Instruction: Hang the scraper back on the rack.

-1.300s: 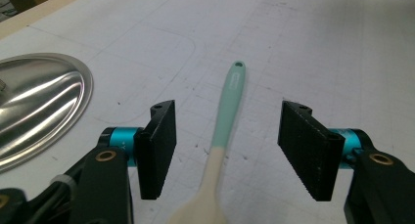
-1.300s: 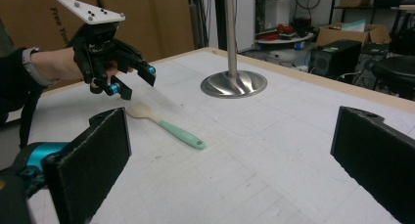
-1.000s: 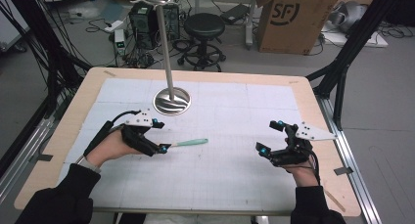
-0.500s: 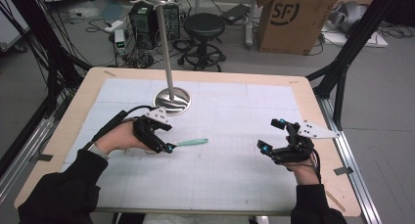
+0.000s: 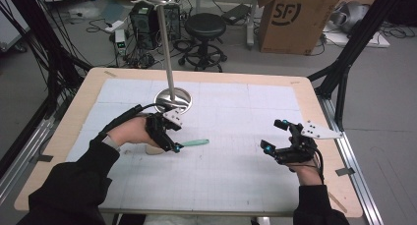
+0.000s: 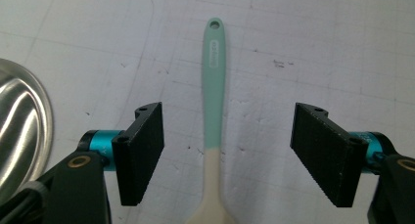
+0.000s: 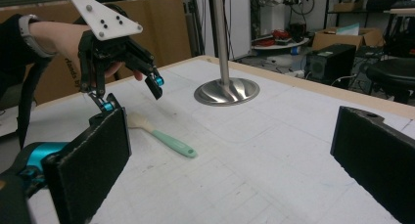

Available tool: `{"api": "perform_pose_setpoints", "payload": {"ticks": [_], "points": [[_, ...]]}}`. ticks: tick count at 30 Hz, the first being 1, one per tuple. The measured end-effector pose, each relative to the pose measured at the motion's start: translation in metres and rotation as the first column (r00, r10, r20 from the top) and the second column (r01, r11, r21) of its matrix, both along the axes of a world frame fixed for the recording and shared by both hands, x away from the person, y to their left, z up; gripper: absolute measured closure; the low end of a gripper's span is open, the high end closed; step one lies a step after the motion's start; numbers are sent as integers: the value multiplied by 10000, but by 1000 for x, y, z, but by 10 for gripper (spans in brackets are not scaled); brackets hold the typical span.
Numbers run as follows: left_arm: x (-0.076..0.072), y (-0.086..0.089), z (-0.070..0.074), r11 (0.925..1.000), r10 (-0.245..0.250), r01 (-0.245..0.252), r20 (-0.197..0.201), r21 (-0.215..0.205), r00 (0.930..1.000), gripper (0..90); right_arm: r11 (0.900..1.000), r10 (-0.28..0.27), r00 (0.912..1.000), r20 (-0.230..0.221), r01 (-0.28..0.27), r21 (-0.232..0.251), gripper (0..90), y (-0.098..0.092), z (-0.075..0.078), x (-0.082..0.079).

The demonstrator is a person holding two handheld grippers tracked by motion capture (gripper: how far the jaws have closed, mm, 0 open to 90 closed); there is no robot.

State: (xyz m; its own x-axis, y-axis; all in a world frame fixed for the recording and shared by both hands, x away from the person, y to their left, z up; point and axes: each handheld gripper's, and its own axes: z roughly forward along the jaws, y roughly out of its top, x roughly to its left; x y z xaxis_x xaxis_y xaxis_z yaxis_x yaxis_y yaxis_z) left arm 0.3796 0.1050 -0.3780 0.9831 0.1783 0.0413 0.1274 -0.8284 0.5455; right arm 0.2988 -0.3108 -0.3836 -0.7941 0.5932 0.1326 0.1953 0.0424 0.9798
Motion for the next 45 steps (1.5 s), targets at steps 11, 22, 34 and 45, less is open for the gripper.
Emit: {"api": "perform_pose_setpoints", "payload": {"ticks": [11,22,34,45], "points": [[10,-10,-8,9828,-8,-3,61,1845,10000,395,10000,59,10000,-26,-59,14,5,0,0,-1],[16,-19,-20,9464,97,114,-636,3227,9979,657,9999,99,9999,-88,-99,-32,5,1,-2,-1],[18,-22,-28,9222,104,289,-993,3856,9950,762,9996,195,9997,-173,-198,-186,5,4,-5,0],[16,-26,-28,9129,177,228,-954,4075,9953,802,9994,234,9995,-215,-239,-234,5,6,-6,-2]]}}
